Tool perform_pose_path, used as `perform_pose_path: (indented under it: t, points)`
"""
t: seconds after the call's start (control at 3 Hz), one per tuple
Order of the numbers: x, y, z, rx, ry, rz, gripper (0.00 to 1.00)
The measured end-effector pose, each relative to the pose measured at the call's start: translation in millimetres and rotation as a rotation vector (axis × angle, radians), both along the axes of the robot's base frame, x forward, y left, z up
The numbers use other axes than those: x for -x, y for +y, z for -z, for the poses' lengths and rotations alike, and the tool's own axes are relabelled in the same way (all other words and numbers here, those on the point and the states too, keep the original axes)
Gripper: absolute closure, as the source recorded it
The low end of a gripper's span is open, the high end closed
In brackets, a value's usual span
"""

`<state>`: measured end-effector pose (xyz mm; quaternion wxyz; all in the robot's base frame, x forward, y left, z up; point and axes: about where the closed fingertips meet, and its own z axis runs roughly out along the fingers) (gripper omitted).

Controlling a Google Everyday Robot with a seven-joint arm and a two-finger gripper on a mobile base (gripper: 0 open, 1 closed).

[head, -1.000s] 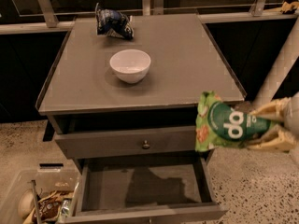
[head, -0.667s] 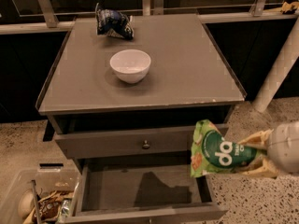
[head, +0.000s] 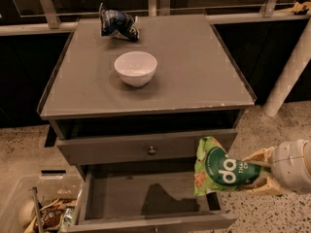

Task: Place green rice chip bag into middle drawer

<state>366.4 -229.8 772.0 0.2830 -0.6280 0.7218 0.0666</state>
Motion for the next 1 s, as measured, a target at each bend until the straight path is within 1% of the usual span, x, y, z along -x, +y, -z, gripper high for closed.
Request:
perform_pose_path:
  t: [0.33, 0.67, 1.0]
  points:
    - [-6.3, 14.8, 28.1, -0.036, 0.032, -0.024, 1.00]
    - [-19.7, 66.8, 88.5, -0.097, 0.104, -0.102, 1.00]
    - [-39.9, 133.5, 149.9, -0.137, 0.150, -0.185, 1.00]
